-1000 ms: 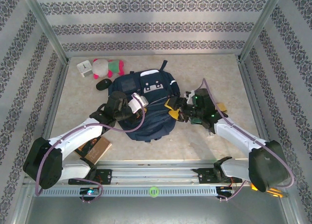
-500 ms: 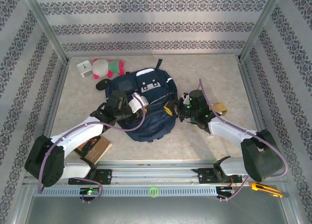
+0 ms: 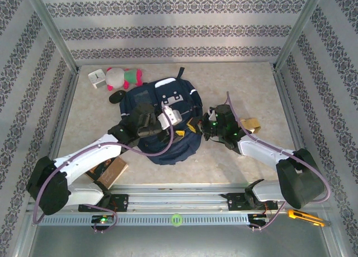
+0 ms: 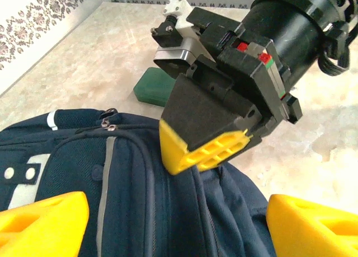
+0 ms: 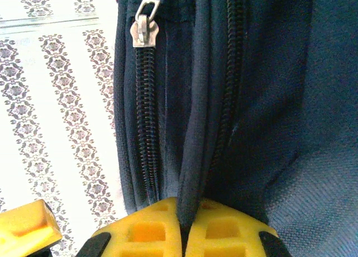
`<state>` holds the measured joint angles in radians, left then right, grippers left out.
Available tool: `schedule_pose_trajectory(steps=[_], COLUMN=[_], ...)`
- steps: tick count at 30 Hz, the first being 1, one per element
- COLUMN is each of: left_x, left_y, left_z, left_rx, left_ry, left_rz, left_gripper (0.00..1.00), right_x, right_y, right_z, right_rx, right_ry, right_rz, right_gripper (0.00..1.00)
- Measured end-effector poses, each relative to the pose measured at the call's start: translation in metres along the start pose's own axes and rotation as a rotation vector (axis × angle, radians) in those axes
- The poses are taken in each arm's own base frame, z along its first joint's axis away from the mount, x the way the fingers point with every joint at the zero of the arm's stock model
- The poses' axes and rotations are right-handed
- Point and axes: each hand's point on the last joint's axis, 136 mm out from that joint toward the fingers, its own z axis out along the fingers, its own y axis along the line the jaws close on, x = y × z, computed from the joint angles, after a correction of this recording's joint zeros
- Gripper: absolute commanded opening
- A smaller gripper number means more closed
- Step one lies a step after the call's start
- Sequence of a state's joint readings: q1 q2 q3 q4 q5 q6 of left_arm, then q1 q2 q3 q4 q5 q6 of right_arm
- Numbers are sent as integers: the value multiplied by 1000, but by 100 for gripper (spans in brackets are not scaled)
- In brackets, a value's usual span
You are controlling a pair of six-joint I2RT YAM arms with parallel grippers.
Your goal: Pack the student bag
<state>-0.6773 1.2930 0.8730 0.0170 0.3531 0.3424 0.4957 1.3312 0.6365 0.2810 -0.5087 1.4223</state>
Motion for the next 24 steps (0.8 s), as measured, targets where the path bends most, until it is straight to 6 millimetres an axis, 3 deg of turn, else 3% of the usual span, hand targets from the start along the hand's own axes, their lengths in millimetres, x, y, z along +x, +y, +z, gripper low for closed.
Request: schedule_pose_trajectory(steps=[3, 11, 16, 20, 22, 24], left_x=[15, 49, 56, 59, 62, 62], left_y=[8, 20, 21, 15, 15, 17], left_z=[13, 32, 39, 42, 41, 35], left_rx=[-37, -105, -128, -119, -102, -58], left_ry=[62, 177, 183, 148, 145, 129], left_rz=[-16, -41, -51, -57, -73, -112], left_gripper=[90, 89, 53, 8, 0, 0], right_x=[2, 3, 1, -1, 1, -1], right_y=[1, 7, 9, 9, 15, 29], right_z=[1, 1, 2, 1, -3, -13], right_rx=[-1, -9, -10, -4, -16, -48], right_ry=[3, 3, -16, -25, -21, -27], right_rz=[-3, -13, -25, -57, -110, -200], right_gripper=[0, 0, 4, 31, 40, 45])
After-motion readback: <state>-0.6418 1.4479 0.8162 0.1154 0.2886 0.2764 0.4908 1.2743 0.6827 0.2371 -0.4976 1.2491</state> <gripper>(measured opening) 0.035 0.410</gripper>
